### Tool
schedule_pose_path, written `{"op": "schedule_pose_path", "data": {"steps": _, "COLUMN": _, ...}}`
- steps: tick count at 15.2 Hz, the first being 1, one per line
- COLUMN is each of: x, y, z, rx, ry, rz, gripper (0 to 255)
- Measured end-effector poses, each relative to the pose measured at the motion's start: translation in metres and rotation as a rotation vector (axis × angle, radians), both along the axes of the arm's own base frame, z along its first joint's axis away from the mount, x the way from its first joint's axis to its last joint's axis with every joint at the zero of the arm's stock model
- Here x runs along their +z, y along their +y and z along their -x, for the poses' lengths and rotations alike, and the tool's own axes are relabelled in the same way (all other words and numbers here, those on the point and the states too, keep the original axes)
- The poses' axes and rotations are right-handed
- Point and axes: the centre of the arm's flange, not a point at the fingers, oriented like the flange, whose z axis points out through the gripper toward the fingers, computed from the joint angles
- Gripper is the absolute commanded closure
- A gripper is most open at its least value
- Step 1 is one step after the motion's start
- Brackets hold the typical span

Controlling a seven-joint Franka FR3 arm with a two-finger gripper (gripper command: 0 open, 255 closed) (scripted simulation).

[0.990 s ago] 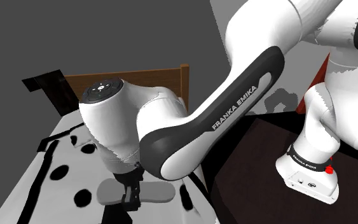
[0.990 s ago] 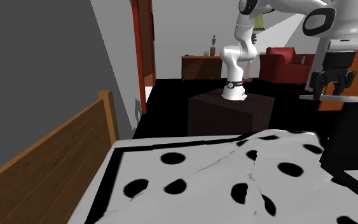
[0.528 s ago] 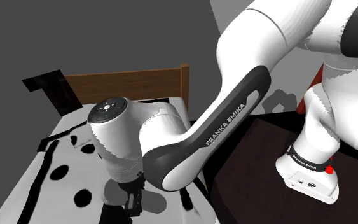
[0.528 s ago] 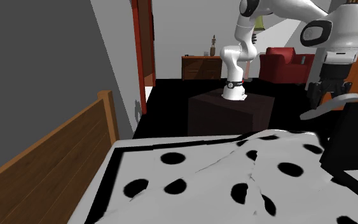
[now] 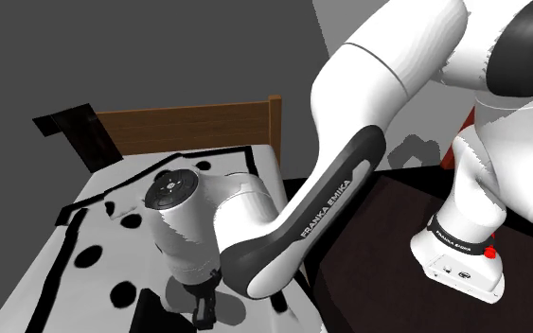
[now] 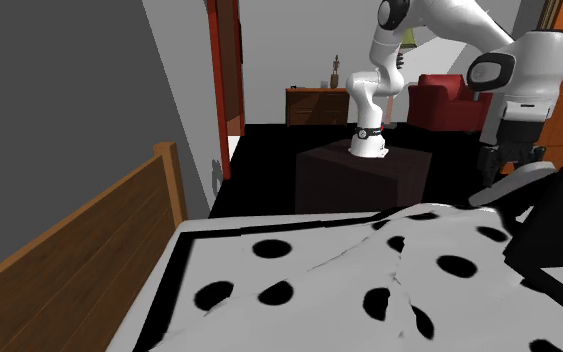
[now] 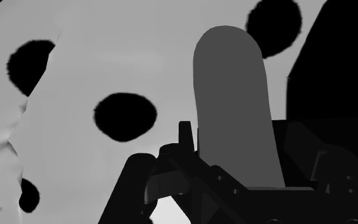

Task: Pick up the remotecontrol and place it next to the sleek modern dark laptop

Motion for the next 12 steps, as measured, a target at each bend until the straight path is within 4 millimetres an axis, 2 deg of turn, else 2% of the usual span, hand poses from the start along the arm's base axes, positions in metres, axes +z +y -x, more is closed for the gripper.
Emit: {"op": "schedule_pose_path", "data": {"steps": 12, "x": -0.064, "y": 0.001, "z": 0.0, "rx": 0.0, "ry": 0.0, "rz": 0.0, "gripper": 255}}
